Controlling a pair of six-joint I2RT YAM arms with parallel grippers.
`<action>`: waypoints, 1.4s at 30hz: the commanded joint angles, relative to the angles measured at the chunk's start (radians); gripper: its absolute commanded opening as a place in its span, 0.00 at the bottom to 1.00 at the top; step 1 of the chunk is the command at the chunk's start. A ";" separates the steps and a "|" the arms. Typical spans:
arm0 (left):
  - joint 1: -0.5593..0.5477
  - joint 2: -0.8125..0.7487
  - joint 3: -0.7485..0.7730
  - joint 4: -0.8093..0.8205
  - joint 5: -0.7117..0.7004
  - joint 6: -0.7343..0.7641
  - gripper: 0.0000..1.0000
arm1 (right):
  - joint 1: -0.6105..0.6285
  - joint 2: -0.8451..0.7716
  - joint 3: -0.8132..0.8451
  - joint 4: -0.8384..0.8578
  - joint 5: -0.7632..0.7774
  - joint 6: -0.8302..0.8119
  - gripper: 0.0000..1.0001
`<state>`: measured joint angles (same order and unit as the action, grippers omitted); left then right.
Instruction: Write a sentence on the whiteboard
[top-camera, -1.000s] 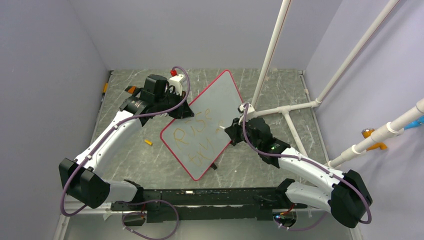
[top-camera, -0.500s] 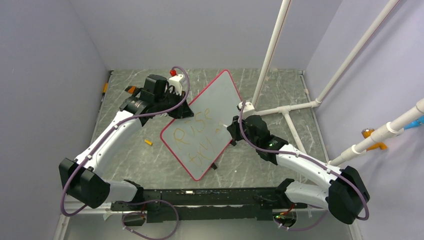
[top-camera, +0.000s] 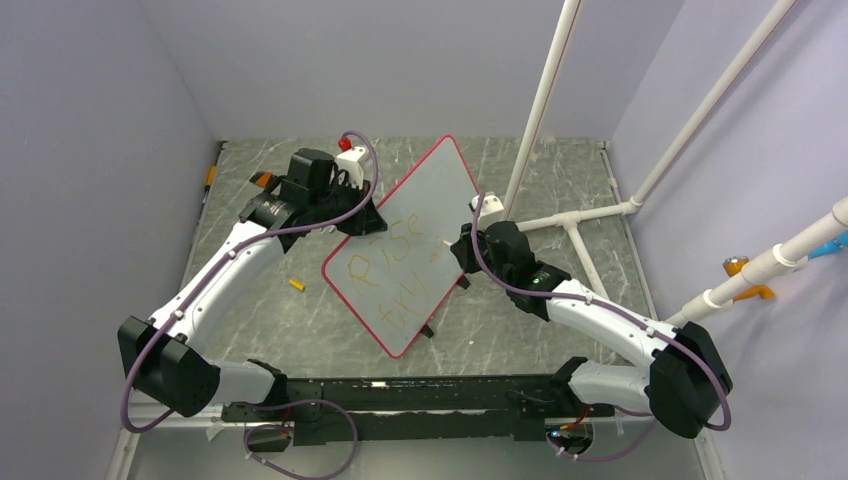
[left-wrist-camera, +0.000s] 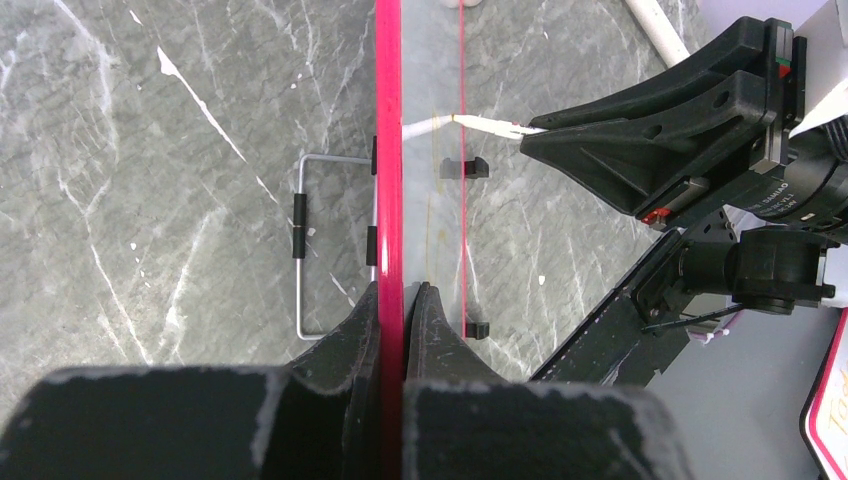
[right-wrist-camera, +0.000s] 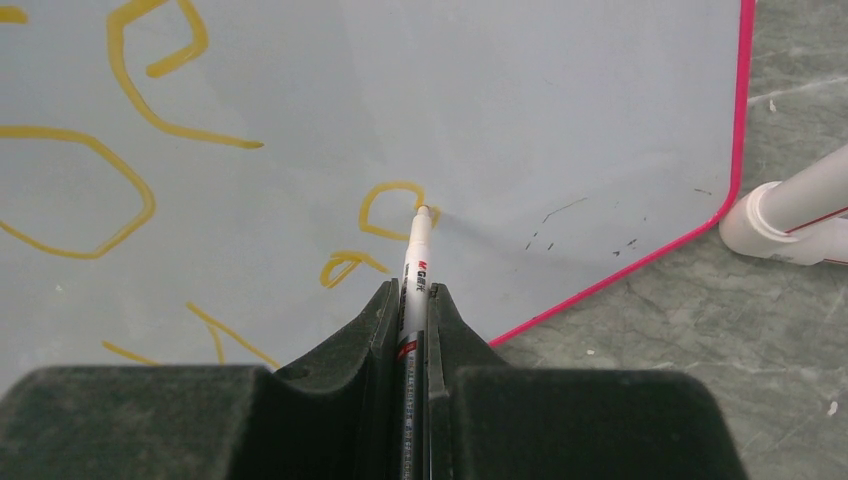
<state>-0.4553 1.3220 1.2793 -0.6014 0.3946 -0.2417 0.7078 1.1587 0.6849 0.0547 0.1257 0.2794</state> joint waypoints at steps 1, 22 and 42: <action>-0.001 0.023 -0.031 -0.027 -0.231 0.220 0.00 | 0.007 -0.007 0.014 0.090 -0.075 0.016 0.00; -0.001 0.016 -0.032 -0.026 -0.233 0.223 0.00 | 0.008 -0.019 -0.033 0.048 -0.057 0.029 0.00; -0.002 0.000 -0.036 -0.025 -0.235 0.223 0.00 | 0.010 -0.109 -0.166 0.007 -0.099 0.085 0.00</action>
<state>-0.4606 1.3190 1.2785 -0.5957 0.3916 -0.2451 0.7116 1.0790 0.5331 0.0509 0.0525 0.3408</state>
